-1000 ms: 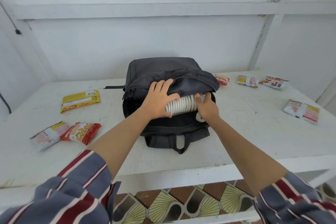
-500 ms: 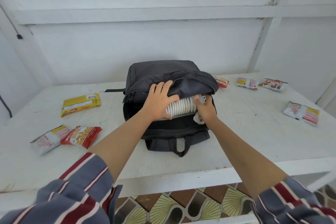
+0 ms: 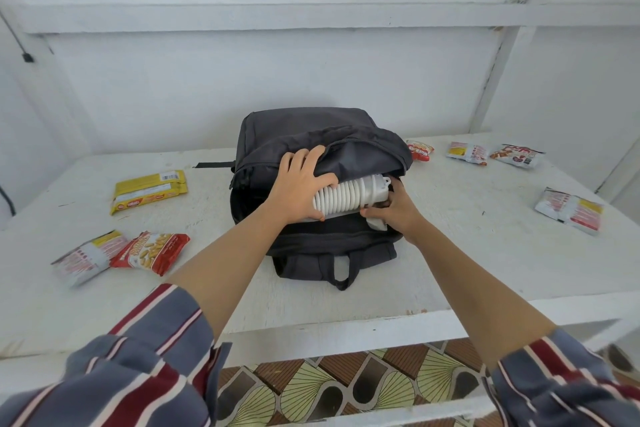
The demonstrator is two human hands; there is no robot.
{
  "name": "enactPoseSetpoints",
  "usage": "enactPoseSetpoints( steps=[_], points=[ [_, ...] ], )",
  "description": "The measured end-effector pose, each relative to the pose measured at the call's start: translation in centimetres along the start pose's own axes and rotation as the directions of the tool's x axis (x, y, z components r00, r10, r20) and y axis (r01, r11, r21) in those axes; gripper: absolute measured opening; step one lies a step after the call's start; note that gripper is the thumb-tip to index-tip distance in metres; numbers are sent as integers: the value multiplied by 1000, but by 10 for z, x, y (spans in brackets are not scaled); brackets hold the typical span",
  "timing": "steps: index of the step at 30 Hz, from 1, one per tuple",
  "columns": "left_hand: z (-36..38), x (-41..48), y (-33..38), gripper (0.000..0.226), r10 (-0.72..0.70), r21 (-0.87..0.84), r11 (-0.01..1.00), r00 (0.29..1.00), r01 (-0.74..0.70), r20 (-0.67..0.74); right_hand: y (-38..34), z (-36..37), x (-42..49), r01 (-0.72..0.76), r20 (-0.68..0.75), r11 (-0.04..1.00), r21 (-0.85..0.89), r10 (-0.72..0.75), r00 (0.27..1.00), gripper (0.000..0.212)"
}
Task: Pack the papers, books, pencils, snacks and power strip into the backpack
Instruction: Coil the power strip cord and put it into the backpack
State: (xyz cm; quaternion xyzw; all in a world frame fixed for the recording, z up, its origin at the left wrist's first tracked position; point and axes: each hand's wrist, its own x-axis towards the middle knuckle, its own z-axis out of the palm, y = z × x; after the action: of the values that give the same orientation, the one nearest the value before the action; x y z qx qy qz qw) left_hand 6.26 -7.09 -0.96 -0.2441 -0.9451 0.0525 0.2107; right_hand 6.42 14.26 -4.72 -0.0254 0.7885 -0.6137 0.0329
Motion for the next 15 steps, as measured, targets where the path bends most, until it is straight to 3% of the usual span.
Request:
enactPoseSetpoints(
  steps=[4, 11, 15],
  points=[
    [2, -1, -1, 63, -6, -53, 999, 1000, 5, -17, -5, -11, -1, -4, 101, 1000, -18, 6, 995, 83],
    [3, -1, -9, 63, 1, -170, 986, 1000, -1, 4, -7, -25, 8, 76, 121, 986, -149, -58, 991, 58],
    [4, 0, -12, 62, 6, -196, 981, 1000, -5, 8, -10, -29, 8, 51, 152, 992, -113, -34, 988, 53]
  ],
)
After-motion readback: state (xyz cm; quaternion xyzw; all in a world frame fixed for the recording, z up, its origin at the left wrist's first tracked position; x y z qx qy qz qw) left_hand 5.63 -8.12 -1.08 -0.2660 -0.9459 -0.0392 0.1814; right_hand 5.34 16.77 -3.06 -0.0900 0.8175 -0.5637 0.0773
